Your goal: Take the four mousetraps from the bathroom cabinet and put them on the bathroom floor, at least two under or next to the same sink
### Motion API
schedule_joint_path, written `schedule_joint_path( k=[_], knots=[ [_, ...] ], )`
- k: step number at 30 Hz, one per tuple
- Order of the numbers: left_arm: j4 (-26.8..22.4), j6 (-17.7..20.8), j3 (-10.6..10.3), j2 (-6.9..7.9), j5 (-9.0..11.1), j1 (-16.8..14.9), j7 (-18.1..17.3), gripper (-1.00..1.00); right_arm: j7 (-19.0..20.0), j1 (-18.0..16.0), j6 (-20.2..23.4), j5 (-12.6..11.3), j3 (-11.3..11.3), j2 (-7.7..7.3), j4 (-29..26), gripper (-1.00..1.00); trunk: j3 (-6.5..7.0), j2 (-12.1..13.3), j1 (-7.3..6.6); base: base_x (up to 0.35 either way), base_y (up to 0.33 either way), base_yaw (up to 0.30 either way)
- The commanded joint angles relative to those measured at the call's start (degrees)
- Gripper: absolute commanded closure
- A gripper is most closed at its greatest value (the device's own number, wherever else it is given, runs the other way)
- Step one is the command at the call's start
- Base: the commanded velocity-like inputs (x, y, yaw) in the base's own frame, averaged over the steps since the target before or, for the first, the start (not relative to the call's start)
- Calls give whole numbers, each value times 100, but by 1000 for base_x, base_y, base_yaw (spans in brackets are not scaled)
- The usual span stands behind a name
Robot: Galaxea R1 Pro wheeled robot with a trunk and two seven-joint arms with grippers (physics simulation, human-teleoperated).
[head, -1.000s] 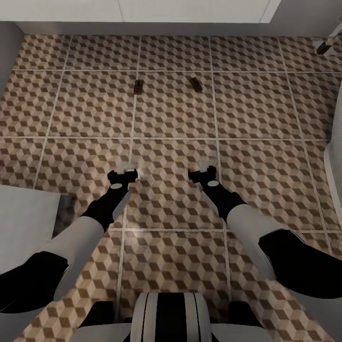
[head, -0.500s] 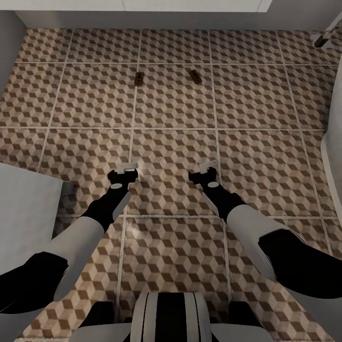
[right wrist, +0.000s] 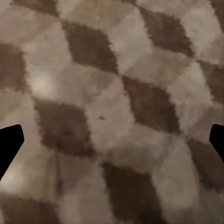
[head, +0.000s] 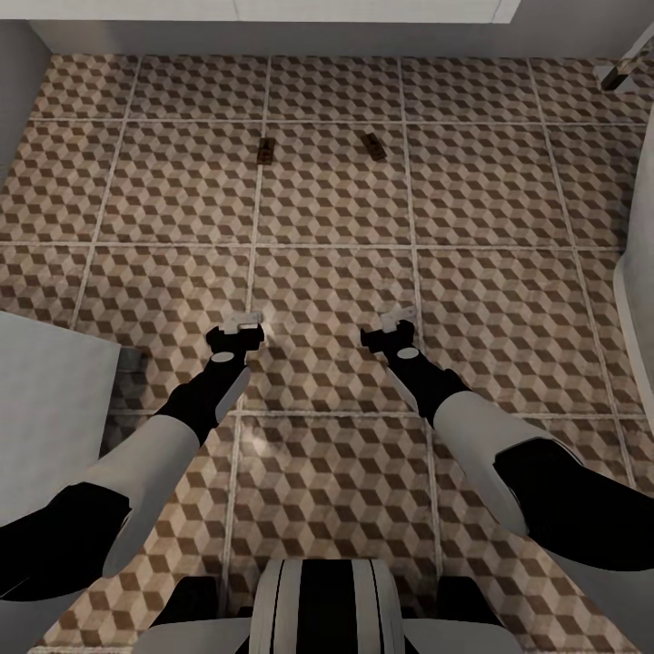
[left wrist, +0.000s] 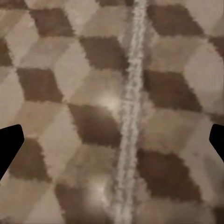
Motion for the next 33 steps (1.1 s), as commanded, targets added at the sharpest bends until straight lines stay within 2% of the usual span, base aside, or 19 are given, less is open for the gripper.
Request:
schedule_joint_path(
  k=[1, 9, 33],
  knots=[
    [-8, 27, -39, 7, 40, -1, 50, -100, -33, -4, -15, -16, 39, -1, 8, -100, -3, -1, -1, 0, 0, 0],
    [-12, 29, -40, 7, 40, 4, 50, -100, -33, -4, -15, -16, 35, -1, 9, -100, -3, -1, -1, 0, 0, 0],
    [49, 36, -38, 8, 40, 21, 50, -100, -60, -4, -15, -9, 38, -1, 9, -100, 529, 31, -63, 0, 0, 0]
  ],
)
